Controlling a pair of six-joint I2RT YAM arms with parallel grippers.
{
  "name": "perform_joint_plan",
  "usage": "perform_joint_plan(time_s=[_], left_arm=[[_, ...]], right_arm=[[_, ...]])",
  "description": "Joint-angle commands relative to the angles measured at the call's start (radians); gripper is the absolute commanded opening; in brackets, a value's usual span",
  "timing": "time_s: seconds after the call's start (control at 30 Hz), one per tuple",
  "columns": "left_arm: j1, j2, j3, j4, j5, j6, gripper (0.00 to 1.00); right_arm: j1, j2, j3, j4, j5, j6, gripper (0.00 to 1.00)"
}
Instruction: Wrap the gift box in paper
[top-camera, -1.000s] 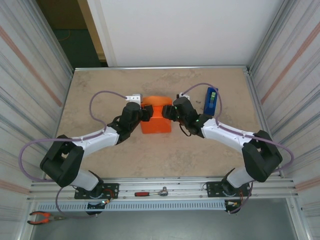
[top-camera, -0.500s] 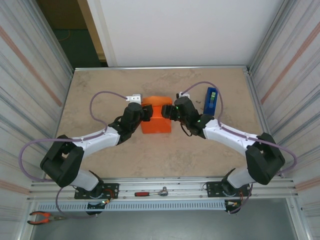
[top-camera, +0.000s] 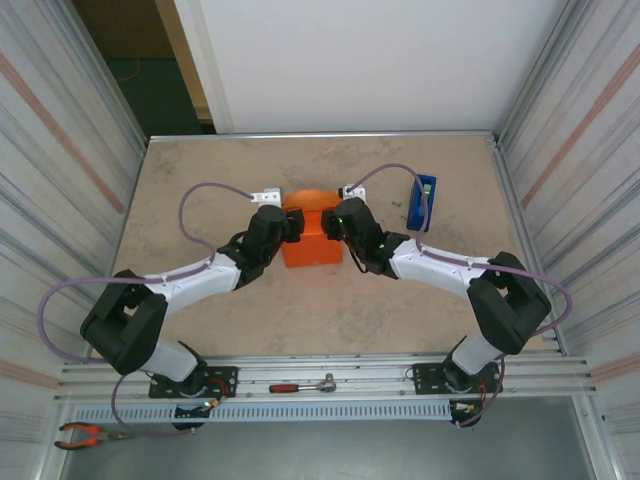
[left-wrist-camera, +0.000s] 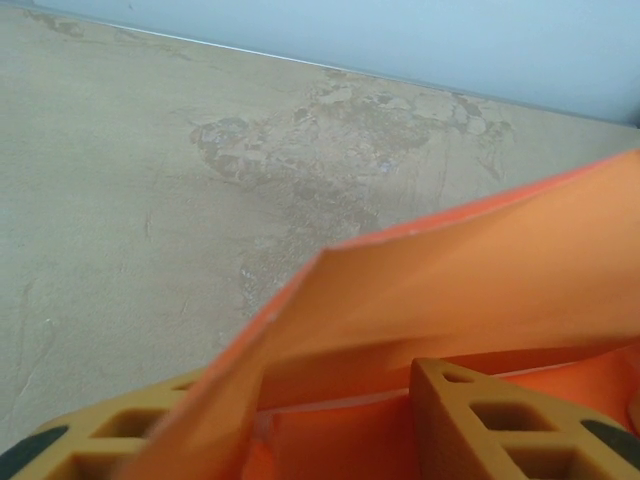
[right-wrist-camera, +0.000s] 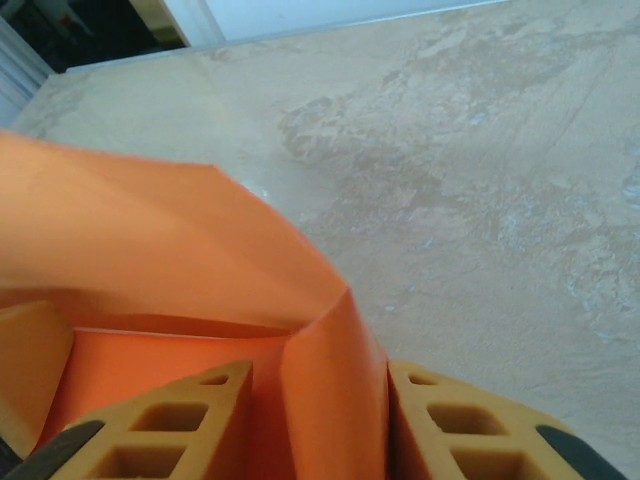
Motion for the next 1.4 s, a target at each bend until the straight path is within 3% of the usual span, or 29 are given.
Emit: perform_joint_plan(time_s=[0.0,0.17,0.47,0.7,0.93,1.23,1.37], left_arm=[[-0.026,-0.022,0.003,-0.133,0.018,0.025,0.49],[-0.022,-0.077,0.035,-0.169,0.022,0.044,0.54],[0.025,-0.246,0.043,-0.223,0.104,0.115,0.71],[0.012,-0.341,-0.022,-0.239,0.055,0.13,0.72],[-0.045,-0.347,-0.105,-0.178,-0.031,0.094,0.62],[-0.045,-0.201,-0.067,-0.074,-0.1,0.105,0.45],[-0.042,-0.13,-0.044,-0.041,-0.106,0.1,0.26]], right_arm=[[0.004,0.022,-0.021,0.004,0.01,-0.05,0.23],[0.007,0.009,-0.044,0.04,-0.001,-0.068,0.01],[0.005,-0.004,-0.087,0.102,-0.037,-0.096,0.0],[-0.006,0.007,-0.109,0.146,-0.07,-0.102,0.0],[-0.007,0.016,-0.105,0.149,-0.076,-0.105,0.0],[-0.002,0.02,-0.104,0.153,-0.081,-0.109,0.0],[-0.001,0.022,-0.104,0.155,-0.085,-0.112,0.0]])
